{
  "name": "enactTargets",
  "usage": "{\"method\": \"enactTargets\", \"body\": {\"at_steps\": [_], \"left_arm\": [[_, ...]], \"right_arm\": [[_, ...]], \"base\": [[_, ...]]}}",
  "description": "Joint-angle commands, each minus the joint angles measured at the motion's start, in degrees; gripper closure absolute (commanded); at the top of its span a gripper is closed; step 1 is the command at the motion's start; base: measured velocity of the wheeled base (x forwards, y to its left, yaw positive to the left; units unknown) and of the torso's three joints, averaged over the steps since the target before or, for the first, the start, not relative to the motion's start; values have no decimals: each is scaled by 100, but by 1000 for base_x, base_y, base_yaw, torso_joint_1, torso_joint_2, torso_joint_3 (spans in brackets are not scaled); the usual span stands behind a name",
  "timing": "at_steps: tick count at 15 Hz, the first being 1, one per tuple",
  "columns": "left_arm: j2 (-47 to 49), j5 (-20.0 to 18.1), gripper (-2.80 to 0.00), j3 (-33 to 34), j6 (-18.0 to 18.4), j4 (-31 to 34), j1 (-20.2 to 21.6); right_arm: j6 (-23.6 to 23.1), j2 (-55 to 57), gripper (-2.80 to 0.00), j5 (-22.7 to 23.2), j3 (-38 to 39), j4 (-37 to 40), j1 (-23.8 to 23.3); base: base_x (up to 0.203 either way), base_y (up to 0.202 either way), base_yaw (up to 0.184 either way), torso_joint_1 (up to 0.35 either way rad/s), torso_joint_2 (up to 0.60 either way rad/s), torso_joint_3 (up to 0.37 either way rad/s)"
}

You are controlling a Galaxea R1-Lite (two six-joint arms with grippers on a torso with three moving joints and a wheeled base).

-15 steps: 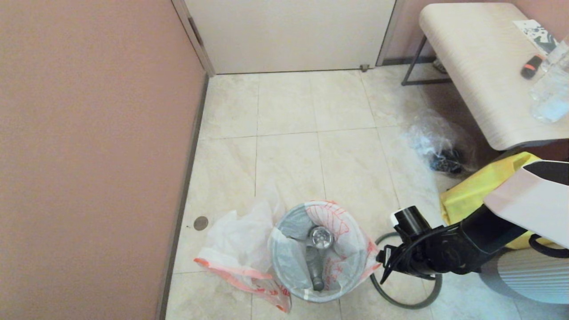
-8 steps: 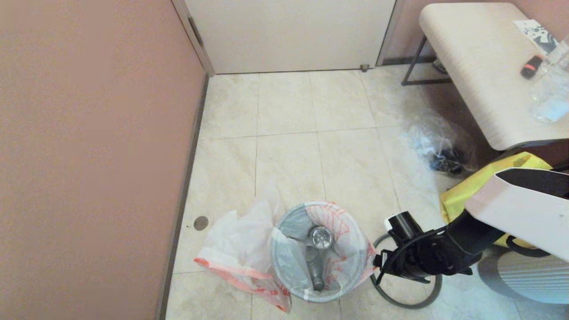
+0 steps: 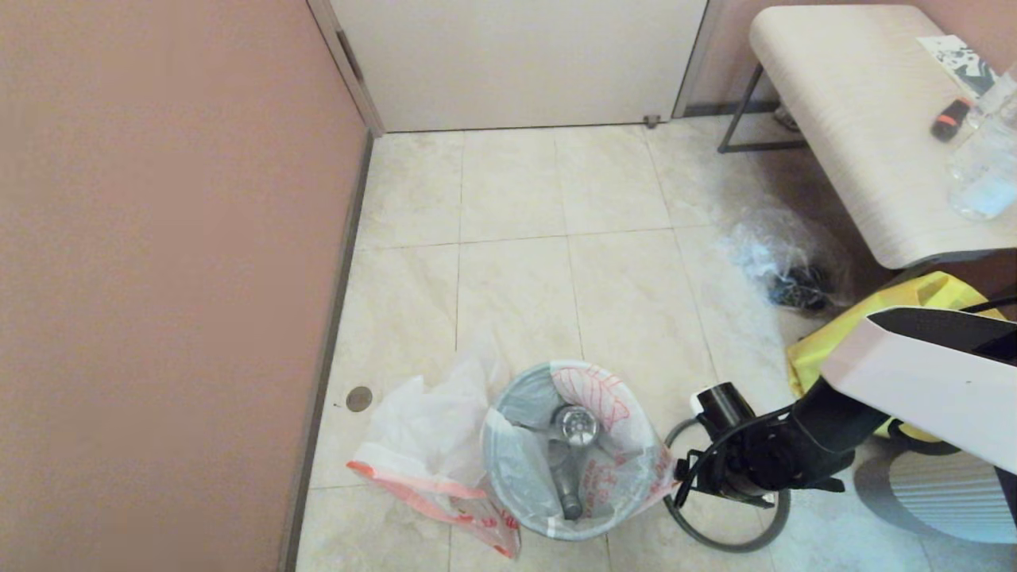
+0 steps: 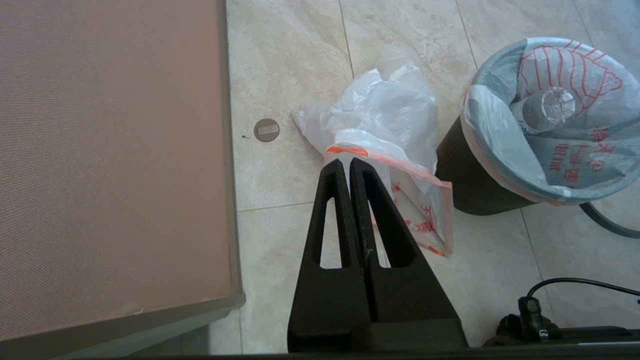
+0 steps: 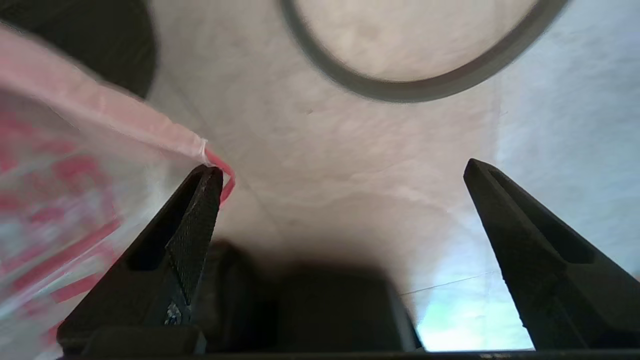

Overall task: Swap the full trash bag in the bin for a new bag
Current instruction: Place the trash bag on the floor

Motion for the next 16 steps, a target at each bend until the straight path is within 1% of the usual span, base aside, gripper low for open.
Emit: {"method": "enactTargets", "body": {"at_steps": [1,4,8,10,11,13,15,16], "left_arm": [[0,-1,0,-1,1,2,0],[1,-1,0,-1,1,2,0],[1,-1,0,-1,1,8,0],[4,-1,0,-1,1,6,0],[-1,-1,0,-1,1,2,0],[7,-1,0,-1,1,2,0],[7,-1,0,-1,1,2,0],[2,-1,0,-1,1,2,0]], "right_arm": [[-14,57,-280,-18,-8,-26,-66],[-22,59,-280,179,-180,-8,-68],[-128,234,-280,289,-531,11,-29],[-186,250,-280,679,-639,9,-27],[-245,264,-280,789,-770,31,-27],[-369,324,-280,812,-1060,313,-27],[-407,431,-280,787,-1352,769,-47],[-409,487,-280,776,-1395,848,-62]], "base": [[0,0,0,0,0,0],[0,0,0,0,0,0],[0,0,0,0,0,0],[0,0,0,0,0,0],[0,0,0,0,0,0],[0,0,0,0,0,0],[0,0,0,0,0,0],[0,0,0,0,0,0]]}}
